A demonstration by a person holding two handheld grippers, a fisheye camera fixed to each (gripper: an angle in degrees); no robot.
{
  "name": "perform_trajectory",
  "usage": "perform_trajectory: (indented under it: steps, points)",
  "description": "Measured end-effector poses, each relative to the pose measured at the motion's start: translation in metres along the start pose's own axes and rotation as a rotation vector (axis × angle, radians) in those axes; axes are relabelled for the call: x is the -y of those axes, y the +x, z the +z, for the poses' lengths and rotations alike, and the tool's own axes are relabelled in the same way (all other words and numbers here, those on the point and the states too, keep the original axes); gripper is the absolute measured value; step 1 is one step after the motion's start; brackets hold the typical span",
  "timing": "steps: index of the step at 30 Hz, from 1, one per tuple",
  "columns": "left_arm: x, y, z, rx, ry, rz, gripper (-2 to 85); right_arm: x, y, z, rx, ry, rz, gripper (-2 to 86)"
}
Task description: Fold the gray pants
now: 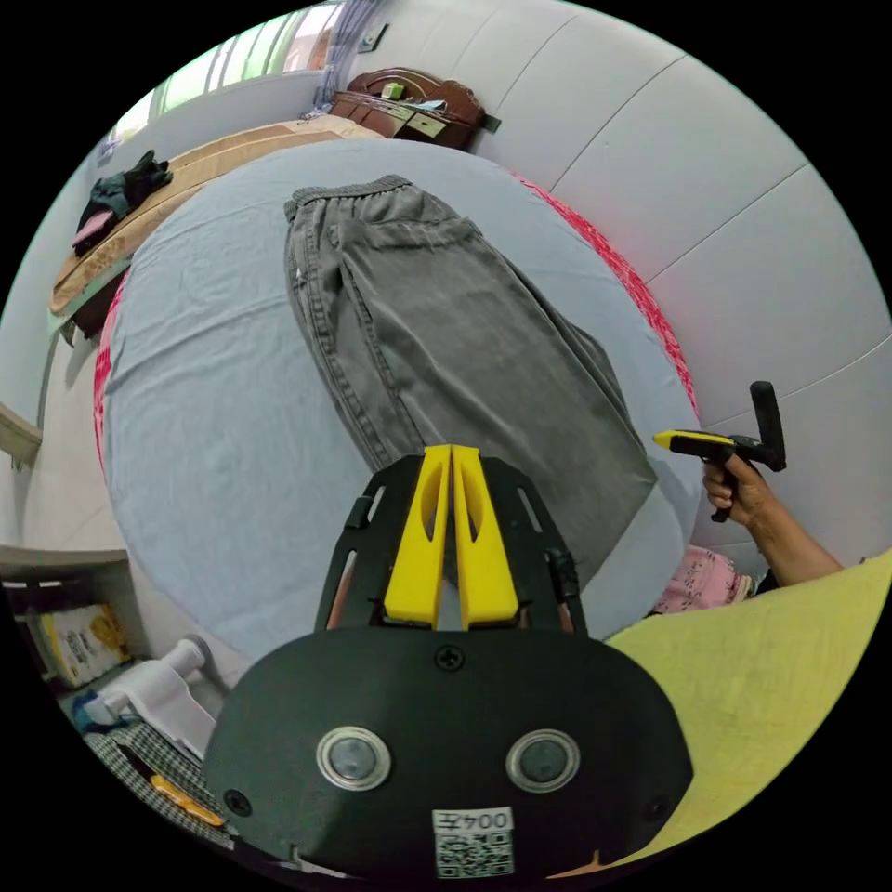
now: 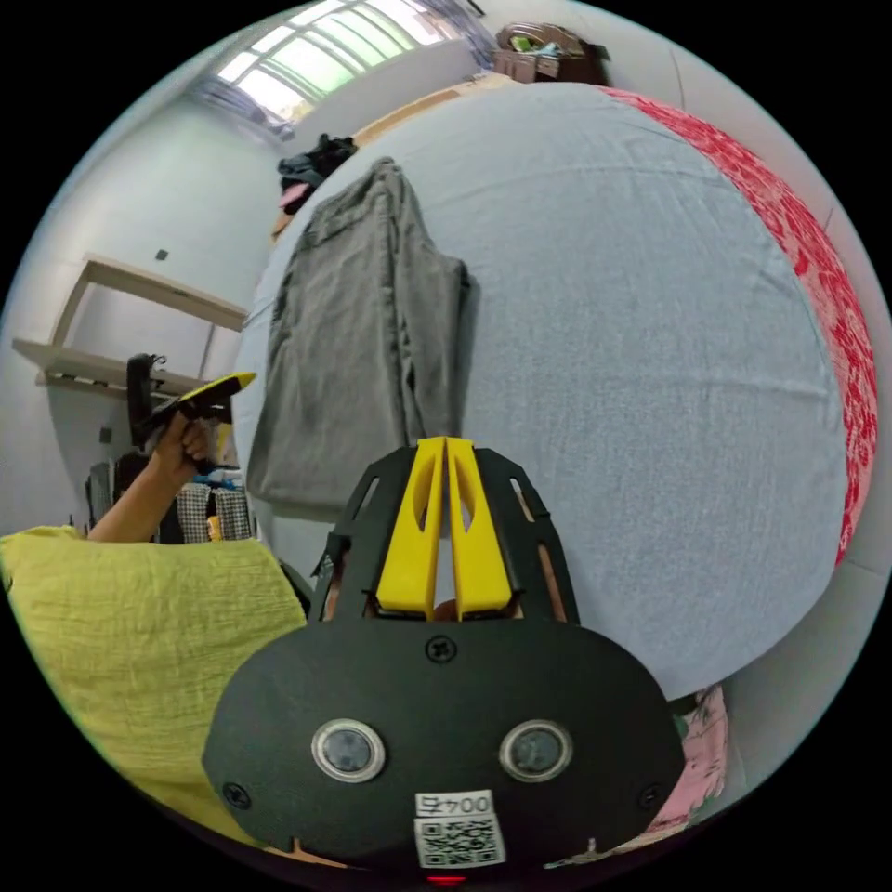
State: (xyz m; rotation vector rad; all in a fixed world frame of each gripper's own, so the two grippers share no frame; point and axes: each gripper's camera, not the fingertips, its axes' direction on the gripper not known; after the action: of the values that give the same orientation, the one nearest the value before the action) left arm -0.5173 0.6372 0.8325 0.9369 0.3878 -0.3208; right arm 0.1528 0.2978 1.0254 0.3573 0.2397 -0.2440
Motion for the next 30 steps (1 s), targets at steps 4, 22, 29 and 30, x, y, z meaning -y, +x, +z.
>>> perform_trajectory:
  steps: [4, 22, 29, 30]
  points:
    - [-0.046, 0.032, 0.007, -0.045, 0.018, -0.033, 0.1, -0.013, -0.029, 0.001, 0.074, 0.018, -0.157, -0.6]
    - [-0.14, 0.123, 0.057, 0.078, 0.026, 0.141, 5.6, -0.07, -0.099, 0.032, -0.194, -0.077, -0.657, 9.1]
    - [-0.135, 0.184, 0.097, 0.248, -0.126, 0.475, 11.0, -0.087, -0.154, 0.076, -0.466, -0.197, -1.098, 12.5]
    - [-0.135, 0.192, 0.104, 0.27, -0.156, 0.534, 12.0, -0.089, -0.157, 0.08, -0.487, -0.211, -1.134, 12.4]
